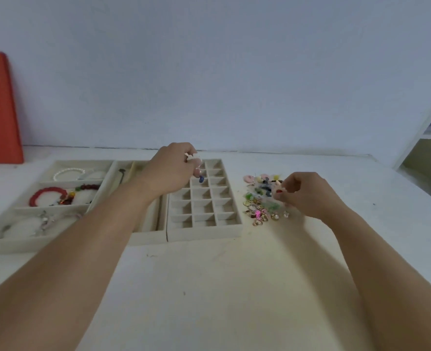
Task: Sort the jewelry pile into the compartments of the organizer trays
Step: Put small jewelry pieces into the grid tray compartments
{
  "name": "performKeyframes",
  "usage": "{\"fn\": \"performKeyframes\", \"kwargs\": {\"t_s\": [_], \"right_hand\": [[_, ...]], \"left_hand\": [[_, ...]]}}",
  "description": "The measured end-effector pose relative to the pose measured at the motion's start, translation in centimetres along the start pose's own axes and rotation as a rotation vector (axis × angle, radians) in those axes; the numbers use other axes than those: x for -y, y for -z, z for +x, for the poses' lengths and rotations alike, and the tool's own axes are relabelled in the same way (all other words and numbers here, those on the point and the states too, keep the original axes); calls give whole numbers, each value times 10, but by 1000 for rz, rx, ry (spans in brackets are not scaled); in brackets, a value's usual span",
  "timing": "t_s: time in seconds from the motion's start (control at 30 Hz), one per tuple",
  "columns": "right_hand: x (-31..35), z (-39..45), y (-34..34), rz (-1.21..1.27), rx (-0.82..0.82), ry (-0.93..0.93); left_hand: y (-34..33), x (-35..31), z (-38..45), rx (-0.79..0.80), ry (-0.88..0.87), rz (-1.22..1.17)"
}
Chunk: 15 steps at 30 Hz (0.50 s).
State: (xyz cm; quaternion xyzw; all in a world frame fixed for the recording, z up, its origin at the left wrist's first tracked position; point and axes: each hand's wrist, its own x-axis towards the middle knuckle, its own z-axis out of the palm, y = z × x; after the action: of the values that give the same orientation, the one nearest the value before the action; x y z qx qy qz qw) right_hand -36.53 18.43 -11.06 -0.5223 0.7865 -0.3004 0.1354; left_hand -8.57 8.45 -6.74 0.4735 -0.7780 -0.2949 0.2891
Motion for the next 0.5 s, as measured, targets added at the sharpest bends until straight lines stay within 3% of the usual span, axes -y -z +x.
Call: {"fn": "performKeyframes", "kwargs": {"t_s": [0.13,0.27,0.5], "right_hand": [[17,-12,17,262,-156,82],[49,-16,15,577,-161,173],[120,15,-27,766,113,155]], "left_hand": [[13,12,5,14,-4,-18],[21,24,8,14,12,-24],[26,42,17,-21,30,-20]]}}
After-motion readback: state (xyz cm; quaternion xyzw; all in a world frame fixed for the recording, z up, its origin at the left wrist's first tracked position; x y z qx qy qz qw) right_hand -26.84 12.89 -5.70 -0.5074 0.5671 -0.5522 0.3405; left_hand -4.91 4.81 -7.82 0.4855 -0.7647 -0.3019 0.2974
